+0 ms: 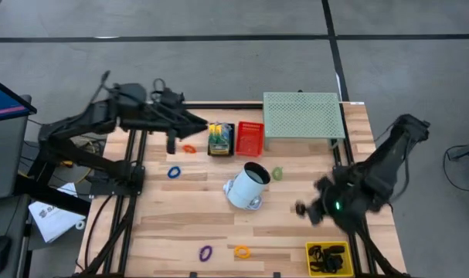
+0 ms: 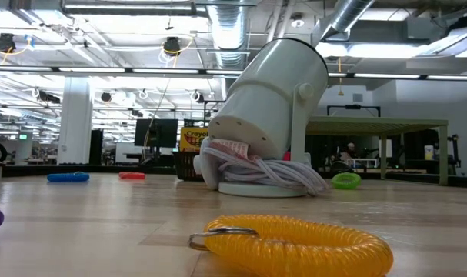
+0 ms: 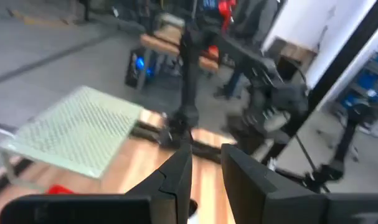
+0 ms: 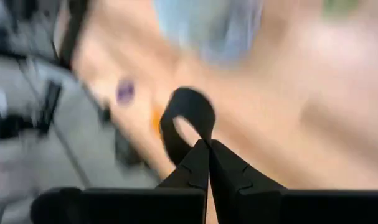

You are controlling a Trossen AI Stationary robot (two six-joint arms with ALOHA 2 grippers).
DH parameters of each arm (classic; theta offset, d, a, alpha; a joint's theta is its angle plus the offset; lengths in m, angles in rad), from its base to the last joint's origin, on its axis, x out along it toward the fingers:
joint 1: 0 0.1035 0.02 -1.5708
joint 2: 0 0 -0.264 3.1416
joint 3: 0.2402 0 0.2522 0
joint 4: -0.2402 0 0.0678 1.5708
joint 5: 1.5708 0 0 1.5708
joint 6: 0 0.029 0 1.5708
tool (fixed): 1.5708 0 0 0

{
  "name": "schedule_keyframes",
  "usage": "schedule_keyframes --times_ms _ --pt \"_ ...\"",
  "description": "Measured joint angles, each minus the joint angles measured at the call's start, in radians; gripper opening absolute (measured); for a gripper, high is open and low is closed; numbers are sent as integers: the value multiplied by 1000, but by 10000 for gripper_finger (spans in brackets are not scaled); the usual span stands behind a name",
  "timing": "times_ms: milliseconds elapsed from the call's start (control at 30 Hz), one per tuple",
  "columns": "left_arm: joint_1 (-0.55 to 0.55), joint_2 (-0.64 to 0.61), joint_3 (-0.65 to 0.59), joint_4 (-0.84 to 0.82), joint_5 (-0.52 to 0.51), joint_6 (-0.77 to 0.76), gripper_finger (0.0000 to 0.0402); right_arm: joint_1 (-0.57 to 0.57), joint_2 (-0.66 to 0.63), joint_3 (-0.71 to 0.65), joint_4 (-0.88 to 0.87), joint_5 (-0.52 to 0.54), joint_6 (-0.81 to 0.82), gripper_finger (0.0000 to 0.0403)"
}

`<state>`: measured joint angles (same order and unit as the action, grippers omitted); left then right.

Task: Pick & Place Office Desk Supplies
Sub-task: Put the black rubber band into the yellow bin

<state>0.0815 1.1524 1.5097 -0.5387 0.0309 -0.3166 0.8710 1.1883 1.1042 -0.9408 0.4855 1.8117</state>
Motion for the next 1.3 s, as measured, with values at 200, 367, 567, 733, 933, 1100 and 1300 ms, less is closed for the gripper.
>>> schedule_keyframes --times_ms 200,367,567,733,933,1100,1300 --pt "0 -55 0 -61 -58 29 79 150 176 0 117 -185 236 0" --pt "0 -35 0 -89 -58 70 79 246 285 0 128 -298 419 0" --pt "-3 23 0 -125 -49 74 78 288 384 0 176 -428 466 0" --pt "-3 70 0 -132 24 74 79 288 429 0 164 -465 460 2" --pt "-19 102 0 -126 47 70 77 268 407 0 79 -462 439 55" --pt "-38 116 0 -74 -21 50 77 284 359 0 -29 -460 416 127" --pt "-38 129 0 29 -85 -10 77 367 342 0 16 -454 405 208"
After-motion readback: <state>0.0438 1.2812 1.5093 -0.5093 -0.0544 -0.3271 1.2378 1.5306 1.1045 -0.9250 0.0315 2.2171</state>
